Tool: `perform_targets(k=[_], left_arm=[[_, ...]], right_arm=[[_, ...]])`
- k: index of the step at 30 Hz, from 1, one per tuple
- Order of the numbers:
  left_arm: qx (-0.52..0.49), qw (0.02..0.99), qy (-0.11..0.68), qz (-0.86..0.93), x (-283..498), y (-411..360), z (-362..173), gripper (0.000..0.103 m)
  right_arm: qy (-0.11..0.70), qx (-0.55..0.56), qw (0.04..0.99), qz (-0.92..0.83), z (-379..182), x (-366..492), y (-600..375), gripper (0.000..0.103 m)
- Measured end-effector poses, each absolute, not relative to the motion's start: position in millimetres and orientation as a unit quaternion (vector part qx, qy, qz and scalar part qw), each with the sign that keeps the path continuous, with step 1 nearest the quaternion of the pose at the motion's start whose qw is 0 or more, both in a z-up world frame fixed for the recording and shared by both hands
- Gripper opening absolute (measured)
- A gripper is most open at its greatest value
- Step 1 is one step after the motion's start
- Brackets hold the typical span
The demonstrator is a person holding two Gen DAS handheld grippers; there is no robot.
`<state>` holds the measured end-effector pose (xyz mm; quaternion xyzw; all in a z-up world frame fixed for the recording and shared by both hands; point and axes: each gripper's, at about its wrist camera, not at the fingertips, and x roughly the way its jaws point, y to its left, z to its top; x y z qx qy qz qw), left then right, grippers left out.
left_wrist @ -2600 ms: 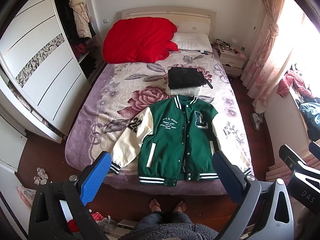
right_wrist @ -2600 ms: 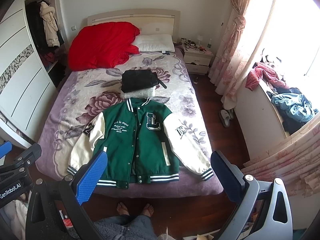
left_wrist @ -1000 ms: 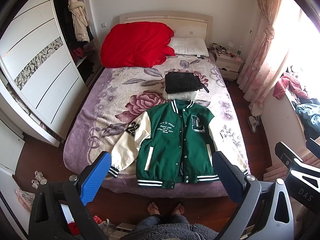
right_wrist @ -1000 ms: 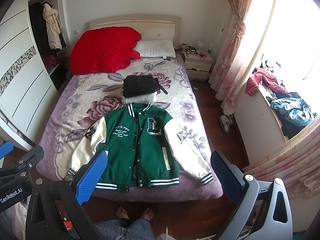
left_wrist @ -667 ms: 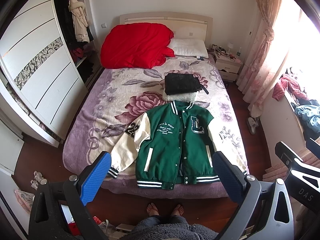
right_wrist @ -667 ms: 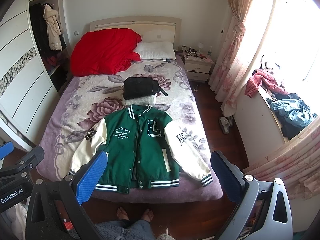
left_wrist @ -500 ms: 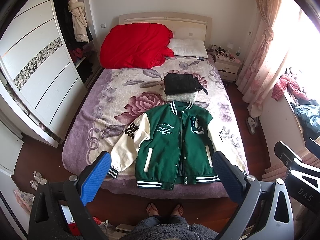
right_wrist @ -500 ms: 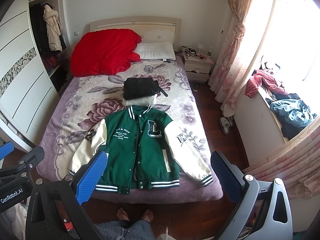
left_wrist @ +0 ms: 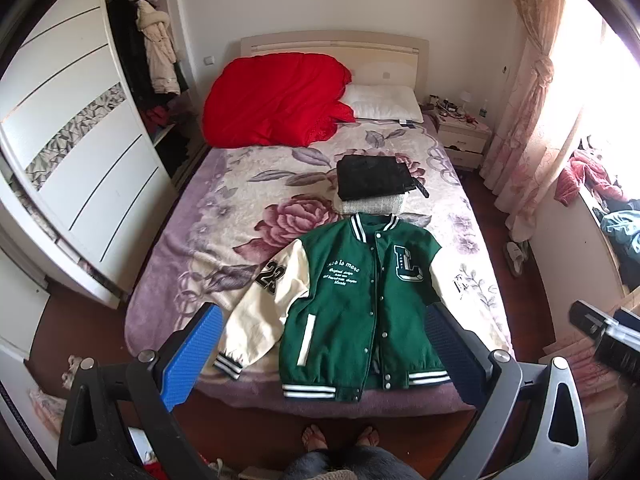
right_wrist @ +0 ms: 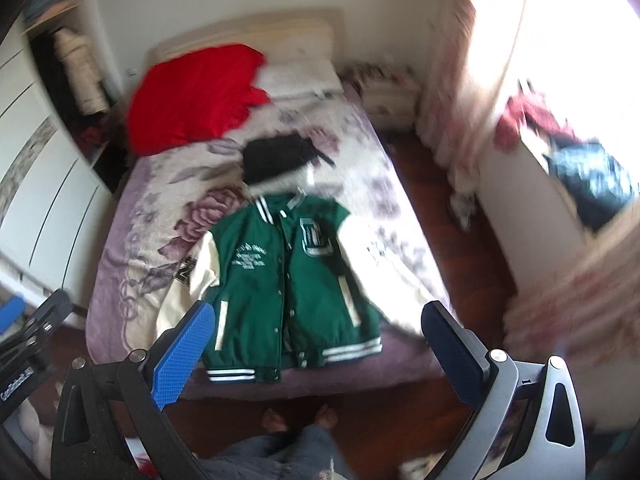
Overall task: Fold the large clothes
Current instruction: 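Grasp the striped cuff of the cream sleeve with the right gripper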
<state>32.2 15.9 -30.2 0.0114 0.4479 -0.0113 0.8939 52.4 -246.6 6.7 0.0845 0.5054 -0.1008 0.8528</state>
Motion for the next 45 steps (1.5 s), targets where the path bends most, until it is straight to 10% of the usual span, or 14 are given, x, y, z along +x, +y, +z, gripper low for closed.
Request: perform_targets(k=[5,9,21,30,31,33,35,40,42,45], left_arm=[[0.045,0.882,0.47,-0.004,63.0,7.1,-91.4,0.103],[0.084,0.868,0.49,0.018,93.9,-17.9,-147.3,0.103],[0.142,0.808,0.564,0.093,173.0,-96.8,-330.7,0.103],[0.204,0.781,0.587,0.068,216.1,-150.7,-438.3,0.103],[0.205,0.78,0.587,0.065,218.1,-155.5,-444.5,0.103],[0.202,0.78,0.59,0.057,222.4,-168.9,-456.1,0.103],[0.195,0.779,0.594,0.047,224.9,-182.2,-466.2,0.103],[0.172,0.782,0.599,0.019,224.4,-217.5,-483.9,0.103],[0.171,0.777,0.605,0.011,220.2,-229.9,-491.2,0.103],[0.168,0.772,0.613,0.005,219.9,-242.4,-497.6,0.103]], right_arm=[[0.529,0.16,0.812,-0.188,-69.4,68.4,-325.6,0.102],[0.542,0.186,0.779,-0.254,-148.0,61.7,-402.1,0.076],[0.607,0.412,0.591,-0.334,-502.8,35.9,-671.0,0.084],[0.626,0.535,0.501,-0.267,-712.4,33.7,-681.3,0.086],[0.621,0.529,0.51,-0.272,-711.1,34.7,-678.3,0.083],[0.609,0.51,0.547,-0.266,-699.1,40.1,-673.7,0.033],[0.603,0.483,0.577,-0.264,-679.6,47.8,-678.1,0.021],[0.545,0.413,0.669,-0.29,-646.1,69.5,-721.8,0.029],[0.574,0.45,0.629,-0.269,-683.1,69.9,-729.4,0.057],[0.563,0.499,0.588,-0.297,-712.0,35.8,-730.9,0.067]])
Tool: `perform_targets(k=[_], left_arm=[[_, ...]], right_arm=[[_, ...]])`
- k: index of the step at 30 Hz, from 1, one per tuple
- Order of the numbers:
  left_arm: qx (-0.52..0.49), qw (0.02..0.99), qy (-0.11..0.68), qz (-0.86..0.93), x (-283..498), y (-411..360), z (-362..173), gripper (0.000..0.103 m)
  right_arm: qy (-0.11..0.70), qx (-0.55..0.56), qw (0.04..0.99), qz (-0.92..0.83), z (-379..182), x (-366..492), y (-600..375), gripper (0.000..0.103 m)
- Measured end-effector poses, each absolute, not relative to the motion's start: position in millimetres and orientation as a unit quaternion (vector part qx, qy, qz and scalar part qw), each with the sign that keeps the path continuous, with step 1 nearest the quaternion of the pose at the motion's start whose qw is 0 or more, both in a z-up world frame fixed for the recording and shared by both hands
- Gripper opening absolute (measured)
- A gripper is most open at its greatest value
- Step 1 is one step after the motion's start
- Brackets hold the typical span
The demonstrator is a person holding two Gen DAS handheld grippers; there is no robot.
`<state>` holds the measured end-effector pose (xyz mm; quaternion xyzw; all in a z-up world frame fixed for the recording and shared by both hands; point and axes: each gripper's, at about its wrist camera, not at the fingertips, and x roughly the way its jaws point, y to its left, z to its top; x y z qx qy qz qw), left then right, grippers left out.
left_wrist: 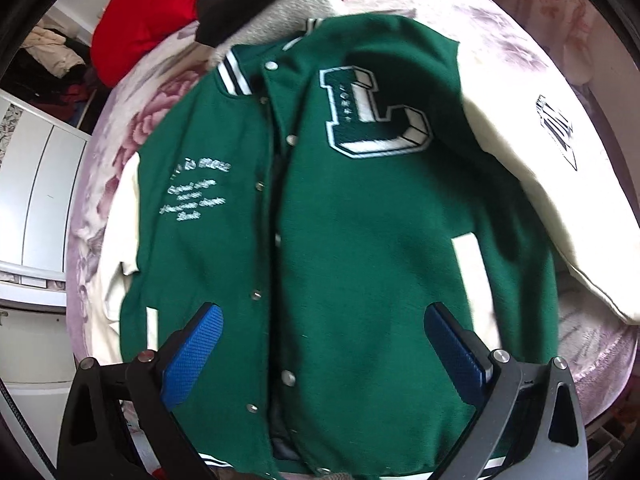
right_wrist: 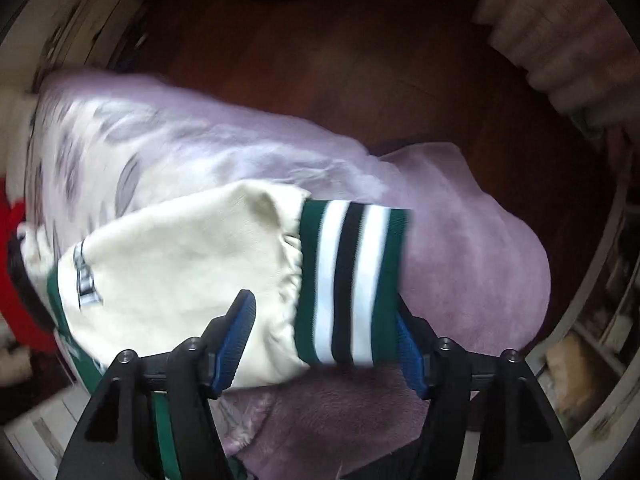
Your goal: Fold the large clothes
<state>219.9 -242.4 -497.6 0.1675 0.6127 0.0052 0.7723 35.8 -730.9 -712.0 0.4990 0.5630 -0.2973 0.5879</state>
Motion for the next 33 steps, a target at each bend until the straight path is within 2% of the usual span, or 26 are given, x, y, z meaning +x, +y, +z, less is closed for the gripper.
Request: perform_targets(k=[2,3,5,7,12,13,14,15,22,25,30,33], left_arm=[[0.168,0.772,0.613,0.004,219.8,-245.6,-500.9,0.103],[0.169,0.77,0.615,0.005,219.7,-247.1,-504.8,0.103],[0.172,0.764,0.622,0.01,223.8,-247.9,-513.1,0.103],[0.168,0.76,0.628,0.018,227.9,-248.0,-520.5,0.103],[0.17,0.764,0.622,0.029,236.6,-257.7,-526.8,0.103],[0.171,0.765,0.62,0.028,238.8,-260.6,-527.4,0.103],[0.174,0.766,0.618,0.027,242.9,-265.7,-528.2,0.103],[0.175,0.768,0.616,0.025,246.5,-270.0,-528.1,0.103],[0.142,0.789,0.598,0.012,315.2,-327.0,-543.9,0.103],[0.163,0.785,0.597,0.02,346.7,-352.0,-573.2,0.103],[0.149,0.745,0.65,0.019,385.3,-356.1,-627.8,0.103],[0.135,0.753,0.644,0.01,383.6,-348.5,-623.0,0.103]], right_arm=[[0.499,0.555,0.581,-0.325,-711.8,-4.0,-723.7,0.069],[0.461,0.586,0.574,-0.339,-712.4,-26.3,-716.1,0.077],[0.388,0.658,0.553,-0.333,-728.0,-64.3,-692.5,0.083],[0.34,0.717,0.534,-0.292,-755.7,-78.0,-672.8,0.083],[0.318,0.72,0.553,-0.274,-812.6,-46.8,-637.0,0.084],[0.302,0.711,0.563,-0.293,-810.9,-38.1,-638.1,0.081],[0.289,0.702,0.577,-0.302,-813.4,-31.9,-635.1,0.046],[0.305,0.691,0.577,-0.31,-809.9,-22.5,-640.3,0.017],[0.249,0.607,0.686,-0.316,-747.8,26.2,-700.9,0.015],[0.271,0.57,0.714,-0.303,-748.4,72.0,-719.0,0.015],[0.316,0.53,0.736,-0.278,-739.8,144.2,-739.0,0.015],[0.316,0.526,0.742,-0.27,-723.9,161.0,-754.0,0.015]])
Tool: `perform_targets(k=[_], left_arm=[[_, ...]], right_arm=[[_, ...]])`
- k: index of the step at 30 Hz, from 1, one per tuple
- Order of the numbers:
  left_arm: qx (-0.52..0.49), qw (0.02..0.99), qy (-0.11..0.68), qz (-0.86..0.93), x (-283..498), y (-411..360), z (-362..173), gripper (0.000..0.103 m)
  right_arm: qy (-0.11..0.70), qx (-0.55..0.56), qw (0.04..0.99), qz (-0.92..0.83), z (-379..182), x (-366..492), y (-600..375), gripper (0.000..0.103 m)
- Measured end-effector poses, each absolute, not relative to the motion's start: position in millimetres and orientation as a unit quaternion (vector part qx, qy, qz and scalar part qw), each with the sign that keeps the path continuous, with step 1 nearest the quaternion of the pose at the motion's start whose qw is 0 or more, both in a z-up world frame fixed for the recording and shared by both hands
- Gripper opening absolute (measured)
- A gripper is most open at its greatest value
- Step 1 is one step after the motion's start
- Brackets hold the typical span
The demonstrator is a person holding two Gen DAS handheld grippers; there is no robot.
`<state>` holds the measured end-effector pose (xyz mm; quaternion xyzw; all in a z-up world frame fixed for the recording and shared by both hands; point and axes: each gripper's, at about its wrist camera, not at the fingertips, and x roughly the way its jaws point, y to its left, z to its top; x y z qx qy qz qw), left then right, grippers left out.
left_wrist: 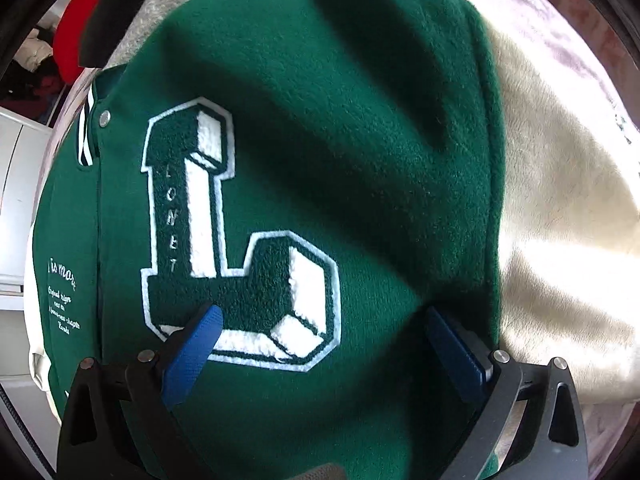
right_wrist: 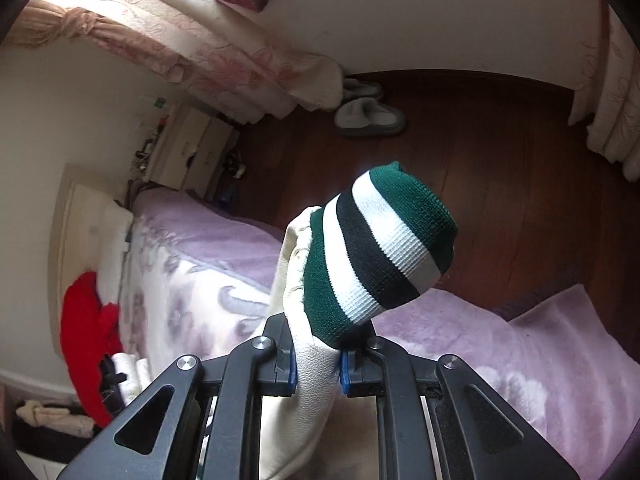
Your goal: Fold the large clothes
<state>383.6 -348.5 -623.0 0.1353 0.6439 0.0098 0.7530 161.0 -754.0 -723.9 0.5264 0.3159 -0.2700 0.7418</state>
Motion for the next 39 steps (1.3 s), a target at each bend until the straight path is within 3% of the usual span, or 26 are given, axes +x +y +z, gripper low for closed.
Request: perform_targets(k=[8,13,16,24,32,34,35,36,38,39], left_arm=[[0.083,0.781,0.619,0.008,357.4,-272.8,-567.4,0.103],[0.031,0.785,0.617,0.048,337.8,-173.4,-540.3,0.103],[0.007,0.778,0.623,0.079,324.2,-106.0,-529.7,0.103],[-0.016,0.764,0.62,0.18,282.1,51.8,-509.5,0.103],[-0.053,0.735,0.628,0.249,249.1,168.4,-526.9,0.103],[-0.07,0.73,0.632,0.252,239.7,190.2,-528.5,0.103],[-0.087,0.726,0.634,0.251,231.6,202.9,-528.0,0.103],[-0.101,0.723,0.635,0.252,223.0,214.1,-526.6,0.103],[-0.13,0.714,0.638,0.257,203.9,238.8,-522.2,0.103],[-0.153,0.71,0.636,0.261,189.9,253.6,-517.5,0.103]], right_arm=[[0.268,0.49,0.8,-0.222,-605.6,207.8,-731.7,0.015],[0.303,0.388,0.851,-0.181,-527.6,271.8,-610.3,0.015],[0.341,0.331,0.868,-0.144,-512.1,317.2,-509.0,0.015],[0.457,0.17,0.873,-0.028,-566.0,435.5,-198.2,0.015],[0.551,-0.057,0.828,0.09,-695.3,475.7,71.7,0.015],[0.582,-0.095,0.8,0.116,-722.8,464.1,108.8,0.031],[0.598,-0.104,0.784,0.128,-729.2,457.3,119.5,0.054],[0.618,-0.086,0.767,0.148,-731.2,447.5,128.5,0.06],[0.62,-0.036,0.767,0.165,-711.8,429.7,116.7,0.061],[0.619,0.008,0.764,0.182,-701.1,420.3,108.2,0.068]])
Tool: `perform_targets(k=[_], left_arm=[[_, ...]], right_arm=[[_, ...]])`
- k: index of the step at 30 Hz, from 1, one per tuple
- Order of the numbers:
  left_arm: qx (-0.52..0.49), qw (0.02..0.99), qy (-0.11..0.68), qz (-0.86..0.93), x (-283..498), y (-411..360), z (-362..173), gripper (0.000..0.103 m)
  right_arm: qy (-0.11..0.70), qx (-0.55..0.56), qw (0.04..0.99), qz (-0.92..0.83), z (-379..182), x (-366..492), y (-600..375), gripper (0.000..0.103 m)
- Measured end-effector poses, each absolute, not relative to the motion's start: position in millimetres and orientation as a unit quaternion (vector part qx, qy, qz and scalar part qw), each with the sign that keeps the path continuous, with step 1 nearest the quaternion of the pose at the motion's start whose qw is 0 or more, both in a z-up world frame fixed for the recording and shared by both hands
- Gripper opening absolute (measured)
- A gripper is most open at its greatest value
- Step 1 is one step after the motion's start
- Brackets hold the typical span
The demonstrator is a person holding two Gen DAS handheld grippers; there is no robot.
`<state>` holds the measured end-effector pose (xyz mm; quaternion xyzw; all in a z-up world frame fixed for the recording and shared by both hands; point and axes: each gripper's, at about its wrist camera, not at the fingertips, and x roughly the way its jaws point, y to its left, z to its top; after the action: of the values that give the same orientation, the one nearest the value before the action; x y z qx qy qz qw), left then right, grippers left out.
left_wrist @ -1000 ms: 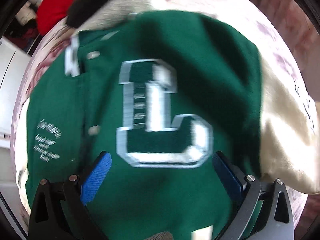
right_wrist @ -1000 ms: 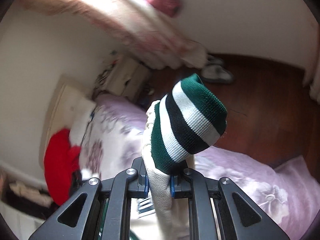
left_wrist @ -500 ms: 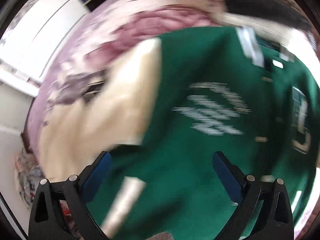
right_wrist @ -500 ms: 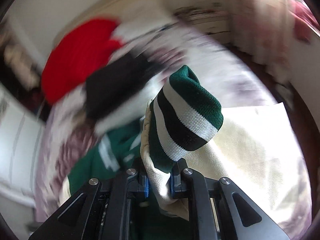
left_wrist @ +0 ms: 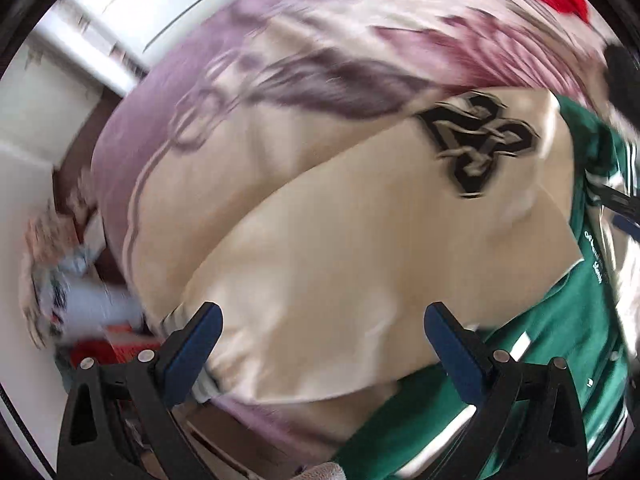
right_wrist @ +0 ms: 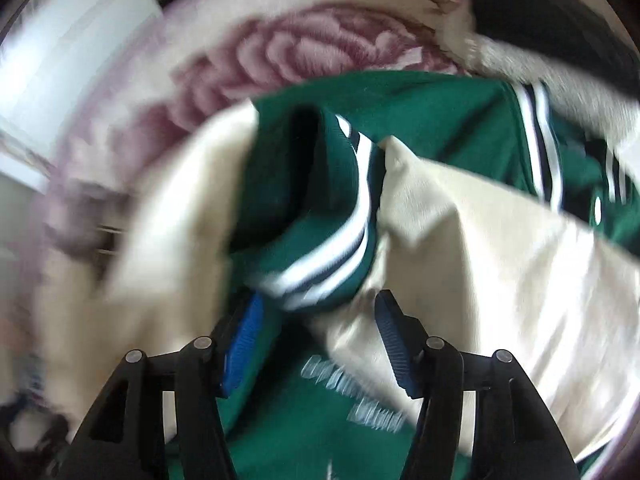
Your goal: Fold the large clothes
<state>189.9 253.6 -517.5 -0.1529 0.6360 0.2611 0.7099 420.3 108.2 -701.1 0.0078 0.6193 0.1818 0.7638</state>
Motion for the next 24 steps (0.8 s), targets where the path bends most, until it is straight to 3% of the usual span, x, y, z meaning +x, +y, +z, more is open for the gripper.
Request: perform_targets(k=[3,7,10,13,15,16,17,18,20,24], left_arm=[[-0.214,0.692,0.626,0.288,147.9,298.6,-507.4,0.103],[-0.344,0.642,0.616,0.3,88.7,347.3,-529.8,0.103],[-0.461,0.591,0.598,0.283,57.2,363.2,-578.6,0.101],[-0.494,0.58,0.591,0.265,67.3,363.8,-615.3,0.1],[-0.483,0.586,0.584,0.287,85.9,366.8,-628.9,0.084],[-0.466,0.59,0.581,0.311,96.9,368.9,-625.3,0.083],[-0.45,0.6,0.573,0.329,103.3,370.2,-616.7,0.07],[-0.421,0.62,0.561,0.353,114.5,371.8,-600.7,0.047],[-0.366,0.658,0.534,0.384,136.6,378.0,-560.4,0.029],[-0.341,0.725,0.443,0.402,178.1,422.6,-482.4,0.024]], right_arm=[[0.613,0.132,0.753,0.198,-666.5,392.5,67.7,0.08],[0.629,0.193,0.741,0.133,-651.6,364.5,21.9,0.08],[0.644,0.217,0.729,0.082,-660.6,351.6,-6.1,0.08],[0.652,0.238,0.718,0.05,-672.2,337.5,-13.2,0.08],[0.652,0.247,0.715,0.044,-682.0,339.5,-2.9,0.08],[0.654,0.249,0.713,0.042,-684.5,338.0,3.4,0.08],[0.656,0.247,0.712,0.04,-686.9,335.3,10.5,0.08],[0.658,0.245,0.711,0.04,-691.4,330.6,21.5,0.08],[0.661,0.24,0.71,0.042,-682.2,337.3,23.6,0.08],[0.662,0.221,0.715,0.048,-677.2,332.0,38.4,0.08]])
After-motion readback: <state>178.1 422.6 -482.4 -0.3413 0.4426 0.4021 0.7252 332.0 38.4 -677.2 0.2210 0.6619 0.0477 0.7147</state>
